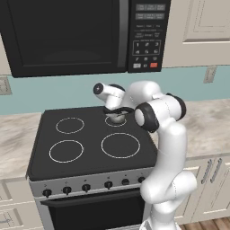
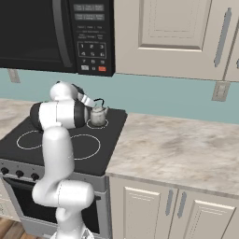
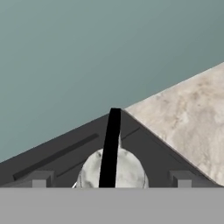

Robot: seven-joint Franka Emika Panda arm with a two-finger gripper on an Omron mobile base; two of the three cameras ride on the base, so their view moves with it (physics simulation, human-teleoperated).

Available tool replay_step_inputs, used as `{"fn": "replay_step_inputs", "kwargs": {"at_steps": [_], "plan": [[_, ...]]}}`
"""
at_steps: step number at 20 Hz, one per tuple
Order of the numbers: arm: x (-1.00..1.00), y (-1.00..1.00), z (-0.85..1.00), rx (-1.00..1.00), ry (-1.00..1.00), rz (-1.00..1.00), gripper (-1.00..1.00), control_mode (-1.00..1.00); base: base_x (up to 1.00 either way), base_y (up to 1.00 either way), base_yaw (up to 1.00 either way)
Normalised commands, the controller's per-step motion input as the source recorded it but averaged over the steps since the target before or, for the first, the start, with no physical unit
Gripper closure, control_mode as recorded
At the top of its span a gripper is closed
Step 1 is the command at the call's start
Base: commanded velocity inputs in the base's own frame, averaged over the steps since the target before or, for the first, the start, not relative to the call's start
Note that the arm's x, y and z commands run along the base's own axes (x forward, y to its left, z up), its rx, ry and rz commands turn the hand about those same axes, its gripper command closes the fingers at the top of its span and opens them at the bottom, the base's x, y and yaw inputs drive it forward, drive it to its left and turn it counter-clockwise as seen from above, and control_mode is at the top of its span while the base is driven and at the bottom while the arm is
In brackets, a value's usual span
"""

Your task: The kettle is done boiling. Turn off the stove, then wait for 300 timesteps before moving the kettle to the dining table.

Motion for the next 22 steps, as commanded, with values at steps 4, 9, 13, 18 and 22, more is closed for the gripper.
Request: {"fn": "replay_step_inputs", "kwargs": {"at_steps": [4,9,13,18,22], "plan": [[0.01,-0.02,-0.11,0.02,-0.01,0.0,-1.0,-1.0,0.0,0.0,0.0],[0.0,-0.02,-0.13,0.03,-0.01,0.0,-1.0,-1.0,0.0,0.0,0.0],[0.0,-0.03,-0.11,0.03,-0.01,0.0,-1.0,-1.0,0.0,0.0,0.0],[0.0,0.0,-0.11,0.02,0.0,0.0,-1.0,-1.0,0.0,0.0,0.0],[0.0,0.0,-0.07,0.0,-0.01,0.0,-1.0,-1.0,0.0,0.0,0.0]]}}
